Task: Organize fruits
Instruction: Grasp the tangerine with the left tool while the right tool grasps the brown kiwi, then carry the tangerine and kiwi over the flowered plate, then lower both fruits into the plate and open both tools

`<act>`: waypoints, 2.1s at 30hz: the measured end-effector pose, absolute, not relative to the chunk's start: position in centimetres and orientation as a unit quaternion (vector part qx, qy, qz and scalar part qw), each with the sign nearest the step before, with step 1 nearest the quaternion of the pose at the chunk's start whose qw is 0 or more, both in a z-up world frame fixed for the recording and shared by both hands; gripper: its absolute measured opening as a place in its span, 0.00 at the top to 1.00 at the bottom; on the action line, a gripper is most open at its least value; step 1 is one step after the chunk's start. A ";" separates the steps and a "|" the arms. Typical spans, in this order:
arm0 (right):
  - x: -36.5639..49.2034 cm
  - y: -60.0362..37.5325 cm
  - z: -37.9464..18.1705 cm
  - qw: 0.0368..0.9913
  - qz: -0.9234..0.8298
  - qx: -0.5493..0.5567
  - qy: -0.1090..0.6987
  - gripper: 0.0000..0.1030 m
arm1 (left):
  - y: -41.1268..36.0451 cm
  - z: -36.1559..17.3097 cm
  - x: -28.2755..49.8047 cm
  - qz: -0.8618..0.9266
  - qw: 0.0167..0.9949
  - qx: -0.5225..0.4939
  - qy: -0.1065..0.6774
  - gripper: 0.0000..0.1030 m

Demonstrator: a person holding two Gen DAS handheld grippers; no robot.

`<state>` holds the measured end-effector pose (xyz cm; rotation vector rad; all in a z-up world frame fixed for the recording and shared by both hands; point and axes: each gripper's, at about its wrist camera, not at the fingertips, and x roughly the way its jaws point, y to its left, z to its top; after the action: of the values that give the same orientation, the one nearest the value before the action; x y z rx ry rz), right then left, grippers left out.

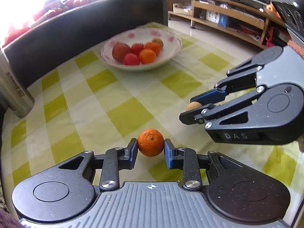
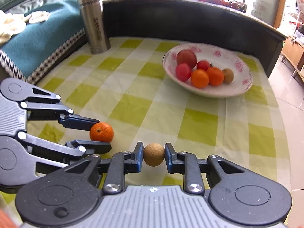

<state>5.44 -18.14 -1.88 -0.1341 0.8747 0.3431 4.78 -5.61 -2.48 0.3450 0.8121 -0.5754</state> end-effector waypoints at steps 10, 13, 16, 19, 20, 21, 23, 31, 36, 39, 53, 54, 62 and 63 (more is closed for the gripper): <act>7.8 -19.6 0.5 0.909 0.138 -0.032 0.391 0.71 | -7.0 -0.3 7.7 -0.265 0.885 0.148 0.353 0.64; 8.7 -19.9 0.9 0.913 0.132 -0.030 0.385 0.71 | -7.4 0.1 8.8 -0.262 0.888 0.149 0.346 0.64; 10.0 -20.4 1.3 0.916 0.123 -0.025 0.380 0.71 | -7.9 0.6 10.2 -0.259 0.892 0.153 0.336 0.64; 11.8 -21.2 1.8 0.921 0.109 -0.018 0.374 0.71 | -8.6 1.3 12.0 -0.257 0.897 0.152 0.325 0.64; 12.6 -21.5 2.0 0.922 0.103 -0.015 0.372 0.71 | -9.0 1.6 12.7 -0.256 0.900 0.151 0.320 0.64; 13.3 -21.9 2.2 0.923 0.098 -0.012 0.371 0.71 | -9.3 1.8 13.3 -0.255 0.901 0.149 0.316 0.64; 14.8 -22.7 2.3 0.925 0.089 -0.004 0.369 0.71 | -10.1 2.2 14.7 -0.255 0.904 0.146 0.310 0.64; 19.8 -24.5 1.5 0.926 0.070 0.006 0.371 0.71 | -12.3 1.3 18.9 -0.246 0.906 0.158 0.305 0.65; 21.8 -24.9 0.6 0.926 0.065 0.007 0.373 0.71 | -12.7 0.5 20.9 -0.242 0.905 0.162 0.309 0.65; 22.6 -25.2 0.0 0.925 0.065 0.009 0.374 0.71 | -12.9 0.1 21.6 -0.242 0.905 0.162 0.311 0.65; 23.8 -25.1 -0.6 0.924 0.073 0.033 0.373 0.70 | -12.2 0.0 22.7 -0.231 0.908 0.147 0.317 0.63; 23.8 -25.2 -0.5 0.925 0.073 0.036 0.372 0.70 | -12.2 0.1 22.7 -0.230 0.909 0.146 0.316 0.62; 23.3 -25.9 1.2 0.929 0.071 0.072 0.355 0.69 | -11.7 0.9 21.6 -0.230 0.910 0.146 0.311 0.58; 23.1 -26.0 1.5 0.931 0.069 0.073 0.352 0.68 | -11.5 1.0 21.3 -0.231 0.911 0.144 0.311 0.58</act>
<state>23.13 -25.96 1.46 0.1501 0.7201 0.1418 21.34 -11.53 1.01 0.2978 0.6407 -0.4753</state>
